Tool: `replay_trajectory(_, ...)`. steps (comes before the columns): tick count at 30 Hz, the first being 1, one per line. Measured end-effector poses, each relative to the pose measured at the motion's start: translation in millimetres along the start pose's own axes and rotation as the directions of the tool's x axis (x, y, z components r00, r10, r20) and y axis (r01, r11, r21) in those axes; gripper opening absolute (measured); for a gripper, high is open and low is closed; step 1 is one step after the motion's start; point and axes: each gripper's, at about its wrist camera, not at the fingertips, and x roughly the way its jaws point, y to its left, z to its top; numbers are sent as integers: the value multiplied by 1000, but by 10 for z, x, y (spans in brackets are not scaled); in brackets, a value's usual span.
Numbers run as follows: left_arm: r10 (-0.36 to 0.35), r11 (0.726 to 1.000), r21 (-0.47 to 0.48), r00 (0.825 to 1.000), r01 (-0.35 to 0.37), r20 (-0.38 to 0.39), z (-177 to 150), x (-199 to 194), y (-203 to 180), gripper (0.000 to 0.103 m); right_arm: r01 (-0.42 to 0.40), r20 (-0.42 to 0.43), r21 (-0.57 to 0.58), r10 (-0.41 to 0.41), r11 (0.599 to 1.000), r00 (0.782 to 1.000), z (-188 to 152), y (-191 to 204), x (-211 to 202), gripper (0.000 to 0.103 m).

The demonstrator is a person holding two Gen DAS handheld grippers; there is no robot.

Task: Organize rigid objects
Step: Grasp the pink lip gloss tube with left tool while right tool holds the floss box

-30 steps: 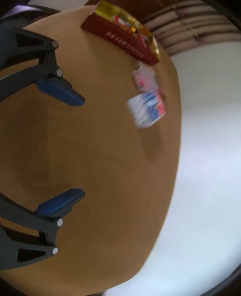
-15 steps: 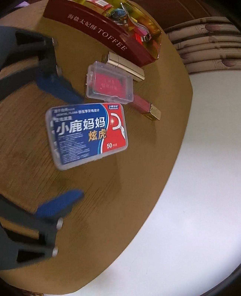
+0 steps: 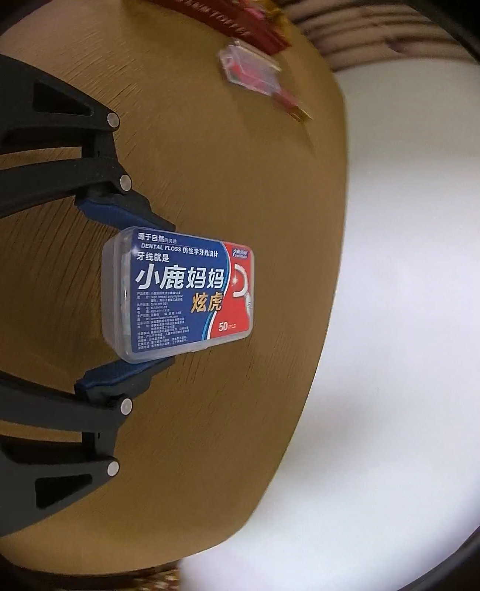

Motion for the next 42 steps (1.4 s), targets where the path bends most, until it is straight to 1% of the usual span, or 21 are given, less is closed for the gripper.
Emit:
replay_trajectory(2,-23,999,-44,998,21,-51,180,237,-33,41,-32,0,32,32,999,999,-10,-69,-6,58)
replay_trajectory(4,-23,996,-93,995,14,-97,317,433,-26,41,-43,2,32,43,999,999,-15,-77,3,58)
replay_trajectory(7,-17,992,-123,993,2,-120,432,558,6,41,-82,17,35,81,996,997,-32,-99,-33,58)
replay_trajectory(8,1,992,-127,993,-16,-121,478,582,22,41,-93,21,42,92,995,996,-32,-157,-45,58)
replay_trajectory(10,38,993,-105,992,-50,-121,561,594,16,41,-116,28,57,114,992,993,-58,-252,-86,58)
replay_trajectory(12,60,994,-88,992,-70,-115,656,591,13,41,-130,39,62,128,990,991,-87,-395,-186,58)
replay_trajectory(14,119,990,-63,989,-125,-92,868,600,21,41,-139,43,60,137,988,990,-101,-470,-236,58)
replay_trajectory(16,170,983,-54,982,-175,-87,1051,649,33,41,-151,50,59,148,987,988,-102,-502,-267,58)
replay_trajectory(17,184,981,-51,979,-189,-93,1120,689,72,41,-157,53,61,154,986,987,-109,-521,-278,58)
replay_trajectory(19,213,975,-36,970,-218,-120,1275,837,92,41,-162,57,67,159,984,986,-119,-558,-308,58)
replay_trajectory(22,257,964,-26,953,-264,-159,1403,1042,149,41,-172,60,68,168,983,984,-130,-601,-347,58)
replay_trajectory(24,252,965,-23,952,-260,-177,1463,1150,180,41,-179,57,63,176,982,983,-131,-609,-348,58)
replay_trajectory(27,263,963,-13,946,-270,-191,1522,1273,231,41,-185,56,62,182,981,982,-144,-646,-373,58)
replay_trajectory(30,311,950,23,929,-313,-199,1536,1407,244,41,-188,54,64,184,980,981,-149,-681,-389,58)
replay_trajectory(35,312,949,30,921,-314,-232,1519,1590,317,41,-189,50,65,186,980,981,-151,-691,-402,58)
replay_trajectory(37,303,951,16,923,-309,-236,1516,1651,363,40,-190,47,64,187,980,981,-147,-685,-405,58)
replay_trajectory(38,301,952,4,931,-307,-207,1504,1632,380,38,-191,46,65,188,979,981,-144,-687,-400,58)
replay_trajectory(39,305,950,-1,933,-311,-194,1498,1611,396,21,-190,44,66,188,980,981,-146,-688,-397,58)
replay_trajectory(40,311,948,3,931,-317,-193,1478,1610,374,20,-188,43,67,186,980,982,-147,-687,-398,58)
replay_trajectory(42,296,953,1,935,-302,-196,1453,1575,376,20,-187,41,68,184,980,982,-146,-675,-400,58)
